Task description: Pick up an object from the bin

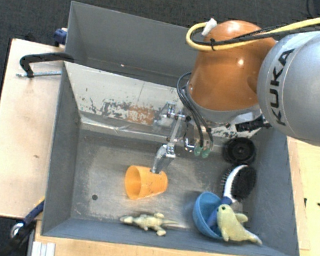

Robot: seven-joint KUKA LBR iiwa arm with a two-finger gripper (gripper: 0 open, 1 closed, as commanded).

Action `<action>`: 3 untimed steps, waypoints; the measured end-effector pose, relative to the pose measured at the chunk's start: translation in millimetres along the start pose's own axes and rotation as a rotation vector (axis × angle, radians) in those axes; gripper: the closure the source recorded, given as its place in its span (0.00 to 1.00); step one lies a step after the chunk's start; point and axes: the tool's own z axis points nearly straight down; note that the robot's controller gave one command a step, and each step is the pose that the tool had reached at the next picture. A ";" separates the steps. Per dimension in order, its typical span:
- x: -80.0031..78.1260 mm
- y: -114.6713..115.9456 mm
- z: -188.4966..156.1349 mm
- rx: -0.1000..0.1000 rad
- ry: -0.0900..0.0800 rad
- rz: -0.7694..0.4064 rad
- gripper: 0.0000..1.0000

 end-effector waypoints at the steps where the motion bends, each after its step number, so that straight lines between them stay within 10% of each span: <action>1: 17.0 -12.1 151.0 -0.001 -0.004 0.132 0.00; 2: 32.5 -86.4 150.2 -0.003 -0.010 0.158 0.00; 3: 29.7 -84.1 148.5 -0.003 -0.021 0.154 1.00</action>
Offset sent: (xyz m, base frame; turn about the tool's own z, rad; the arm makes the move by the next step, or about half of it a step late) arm -0.0180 -0.0130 -0.1503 0.1318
